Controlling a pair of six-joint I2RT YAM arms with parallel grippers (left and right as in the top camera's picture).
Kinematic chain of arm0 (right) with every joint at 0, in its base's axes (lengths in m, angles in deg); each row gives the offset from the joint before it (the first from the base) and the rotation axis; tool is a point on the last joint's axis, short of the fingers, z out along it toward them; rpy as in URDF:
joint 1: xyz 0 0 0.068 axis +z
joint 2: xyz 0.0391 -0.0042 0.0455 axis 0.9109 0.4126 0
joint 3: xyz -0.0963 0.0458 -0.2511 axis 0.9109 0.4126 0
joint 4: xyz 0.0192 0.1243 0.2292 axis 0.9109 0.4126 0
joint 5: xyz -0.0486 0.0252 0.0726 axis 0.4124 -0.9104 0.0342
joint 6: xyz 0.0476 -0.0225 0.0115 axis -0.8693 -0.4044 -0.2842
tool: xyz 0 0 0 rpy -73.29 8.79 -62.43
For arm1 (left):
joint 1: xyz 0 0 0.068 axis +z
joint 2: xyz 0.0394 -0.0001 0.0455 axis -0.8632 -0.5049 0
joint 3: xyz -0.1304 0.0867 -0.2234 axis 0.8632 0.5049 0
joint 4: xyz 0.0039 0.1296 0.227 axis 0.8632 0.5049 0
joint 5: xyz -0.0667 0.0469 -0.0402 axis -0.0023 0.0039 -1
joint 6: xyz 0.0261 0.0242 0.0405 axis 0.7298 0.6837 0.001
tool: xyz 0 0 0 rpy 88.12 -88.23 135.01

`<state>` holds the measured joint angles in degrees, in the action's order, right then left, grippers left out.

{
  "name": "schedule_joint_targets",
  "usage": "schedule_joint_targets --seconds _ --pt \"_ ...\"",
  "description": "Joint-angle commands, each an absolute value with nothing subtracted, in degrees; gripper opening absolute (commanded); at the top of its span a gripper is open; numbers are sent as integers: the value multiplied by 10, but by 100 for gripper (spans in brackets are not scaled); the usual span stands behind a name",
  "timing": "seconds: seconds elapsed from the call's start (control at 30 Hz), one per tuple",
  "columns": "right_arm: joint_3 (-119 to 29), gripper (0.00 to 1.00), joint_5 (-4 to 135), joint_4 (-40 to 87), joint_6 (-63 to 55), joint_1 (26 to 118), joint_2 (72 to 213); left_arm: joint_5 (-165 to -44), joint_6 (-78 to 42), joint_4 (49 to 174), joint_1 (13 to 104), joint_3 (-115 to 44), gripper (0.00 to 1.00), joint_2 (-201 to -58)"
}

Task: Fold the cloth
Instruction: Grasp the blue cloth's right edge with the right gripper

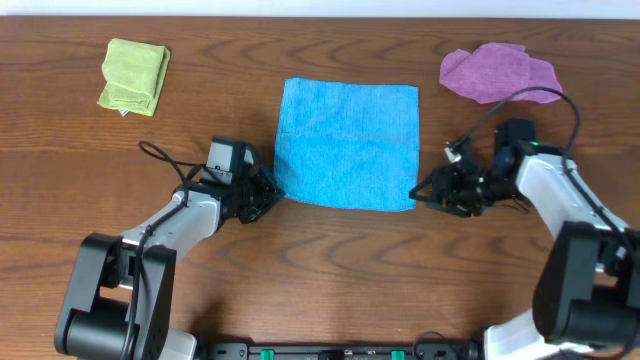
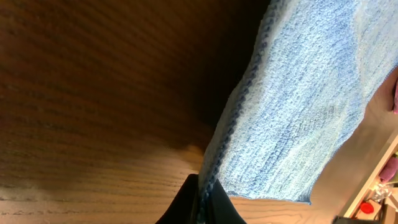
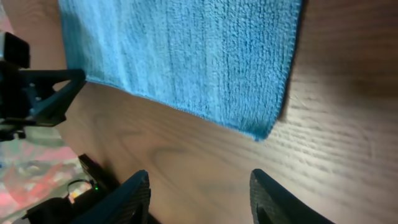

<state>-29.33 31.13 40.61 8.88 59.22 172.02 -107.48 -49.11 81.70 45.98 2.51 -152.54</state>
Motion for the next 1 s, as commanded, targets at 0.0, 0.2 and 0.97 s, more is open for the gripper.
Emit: schedule_joint_targets --seconds 0.0,0.2,0.97 --pt "-294 52 322 400 78 596 1742 -1082 -483 817 462 18 6 -1516" --pt "-294 50 333 393 67 597 1780 -1082 -483 817 462 18 6 -1516" --pt "-297 1 347 334 -1 635 1839 -1084 -481 817 462 18 6 -1516"
